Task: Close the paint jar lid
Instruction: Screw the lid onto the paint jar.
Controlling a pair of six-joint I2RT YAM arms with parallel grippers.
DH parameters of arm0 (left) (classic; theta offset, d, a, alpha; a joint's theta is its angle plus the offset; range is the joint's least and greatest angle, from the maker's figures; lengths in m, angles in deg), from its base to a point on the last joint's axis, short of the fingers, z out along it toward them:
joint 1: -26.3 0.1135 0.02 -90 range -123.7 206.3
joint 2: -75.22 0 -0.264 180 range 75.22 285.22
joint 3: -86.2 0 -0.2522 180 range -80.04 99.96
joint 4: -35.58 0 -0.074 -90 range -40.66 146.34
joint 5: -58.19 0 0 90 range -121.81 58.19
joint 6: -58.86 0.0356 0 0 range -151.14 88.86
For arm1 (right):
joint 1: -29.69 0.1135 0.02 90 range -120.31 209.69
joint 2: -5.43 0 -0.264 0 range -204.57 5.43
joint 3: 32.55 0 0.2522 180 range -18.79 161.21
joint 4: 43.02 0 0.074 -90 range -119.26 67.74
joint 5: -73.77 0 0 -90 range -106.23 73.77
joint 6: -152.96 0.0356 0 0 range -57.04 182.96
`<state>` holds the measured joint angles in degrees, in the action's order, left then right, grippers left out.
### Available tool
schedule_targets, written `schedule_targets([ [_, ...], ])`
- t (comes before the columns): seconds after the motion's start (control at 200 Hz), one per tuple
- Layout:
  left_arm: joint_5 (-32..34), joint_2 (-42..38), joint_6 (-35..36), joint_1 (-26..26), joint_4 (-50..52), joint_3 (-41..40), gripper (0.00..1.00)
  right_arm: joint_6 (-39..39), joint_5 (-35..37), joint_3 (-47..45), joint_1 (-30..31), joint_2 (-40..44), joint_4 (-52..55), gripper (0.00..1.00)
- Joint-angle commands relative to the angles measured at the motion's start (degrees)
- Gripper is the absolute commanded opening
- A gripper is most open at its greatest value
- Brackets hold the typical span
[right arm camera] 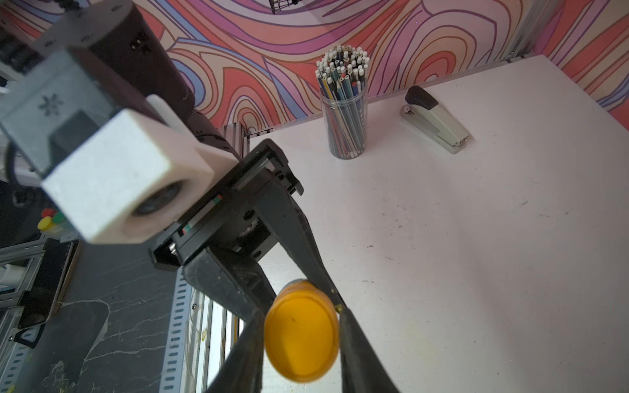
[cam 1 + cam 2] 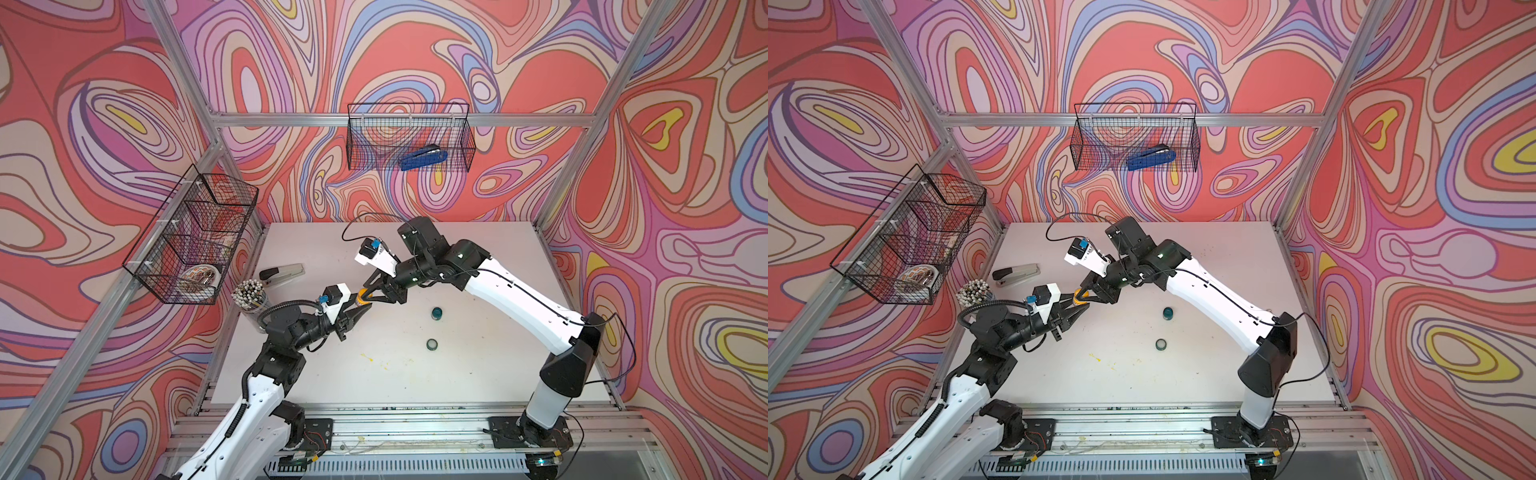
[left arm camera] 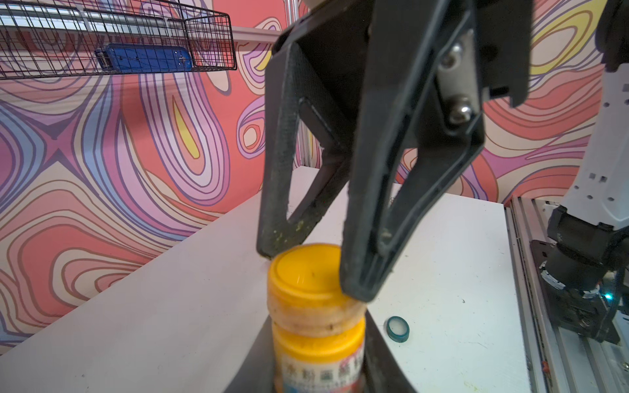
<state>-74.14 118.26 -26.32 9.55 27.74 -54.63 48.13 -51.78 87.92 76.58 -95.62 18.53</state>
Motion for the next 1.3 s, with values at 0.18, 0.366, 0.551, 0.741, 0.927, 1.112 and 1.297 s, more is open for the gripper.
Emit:
schedule_targets([
  [0.18, 2.28, -1.11, -1.4, 0.14, -7.74, 1.22, 0.25, 2.64, -0.23, -2.9, 0.63, -1.3, -0.92, 0.3],
  [0.366, 6.44, -1.74, -2.41, 0.17, -12.63, 1.48, 0.25, 5.34, 0.21, -3.65, 0.64, -1.73, -2.33, 0.3],
  [0.551, 11.24, -1.24, -0.54, 0.14, -14.55, 2.54, 0.25, 9.91, 0.92, -5.27, 0.65, -1.69, -5.13, 0.3],
  [0.741, 15.62, 0.66, -0.22, 0.14, -19.47, 3.67, 0.25, 15.86, 1.69, -9.12, 1.34, -0.99, -10.6, 0.3],
  [0.927, 18.43, 2.56, -0.49, 0.14, -22.11, 6.55, 0.25, 21.24, 5.02, -11.29, 2.44, -1.12, -13.87, 0.29],
  [1.112, 21.87, 3.3, 0.68, 0.14, -23.52, 7.09, 0.25, 29.32, 9.97, -13.29, 3.89, -1.13, -18.0, 0.29],
  [1.297, 26.4, 4.65, 1.82, 0.18, -26.03, 6.94, 0.25, 39.47, 16.0, -14.94, 5.88, -1.92, -21.16, 0.27],
])
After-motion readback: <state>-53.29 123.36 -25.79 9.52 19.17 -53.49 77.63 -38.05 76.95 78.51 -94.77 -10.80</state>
